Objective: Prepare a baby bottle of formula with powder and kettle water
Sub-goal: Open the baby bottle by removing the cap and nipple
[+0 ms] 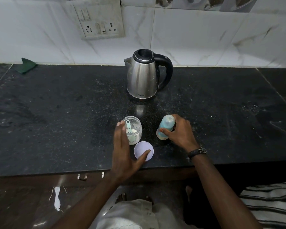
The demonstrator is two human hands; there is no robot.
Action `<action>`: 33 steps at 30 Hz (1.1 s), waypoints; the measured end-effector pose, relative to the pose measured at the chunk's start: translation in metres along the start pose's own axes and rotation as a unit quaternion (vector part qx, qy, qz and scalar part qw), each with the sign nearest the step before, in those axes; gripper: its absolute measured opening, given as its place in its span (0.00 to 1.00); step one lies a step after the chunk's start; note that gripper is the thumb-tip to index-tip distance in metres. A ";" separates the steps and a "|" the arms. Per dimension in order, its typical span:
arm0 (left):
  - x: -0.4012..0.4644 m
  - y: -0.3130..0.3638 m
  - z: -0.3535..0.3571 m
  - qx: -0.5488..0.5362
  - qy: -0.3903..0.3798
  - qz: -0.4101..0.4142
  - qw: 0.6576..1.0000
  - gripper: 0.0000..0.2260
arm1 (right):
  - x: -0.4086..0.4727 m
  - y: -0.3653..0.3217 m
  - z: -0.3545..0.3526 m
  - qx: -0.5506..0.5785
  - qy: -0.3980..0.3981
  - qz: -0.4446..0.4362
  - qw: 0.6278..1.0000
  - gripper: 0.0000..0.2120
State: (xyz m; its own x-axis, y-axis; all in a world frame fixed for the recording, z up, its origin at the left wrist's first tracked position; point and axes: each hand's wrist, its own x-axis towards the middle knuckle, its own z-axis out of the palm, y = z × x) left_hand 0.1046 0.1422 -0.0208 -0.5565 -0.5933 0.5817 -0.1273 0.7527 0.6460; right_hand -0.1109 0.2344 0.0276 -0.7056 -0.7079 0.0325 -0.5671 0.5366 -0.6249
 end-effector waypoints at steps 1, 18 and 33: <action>0.001 0.012 0.003 -0.029 -0.005 0.022 0.999 0.47 | 0.000 -0.001 0.000 0.000 0.000 0.001 1.000 0.29; 0.058 0.005 0.110 -0.134 -0.197 -0.227 0.944 0.38 | -0.005 -0.011 -0.005 0.016 -0.013 0.030 0.999 0.27; 0.068 0.002 0.104 -0.120 -0.195 -0.133 0.964 0.30 | 0.020 -0.068 -0.029 -0.304 -0.095 0.004 0.948 0.32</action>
State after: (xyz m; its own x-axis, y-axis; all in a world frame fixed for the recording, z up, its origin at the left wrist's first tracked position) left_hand -0.0192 0.1330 -0.0312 -0.8027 -0.5684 0.1806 -0.1404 0.4743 0.8691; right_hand -0.0985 0.1973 0.0932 -0.6549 -0.7413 -0.1472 -0.7425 0.6674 -0.0578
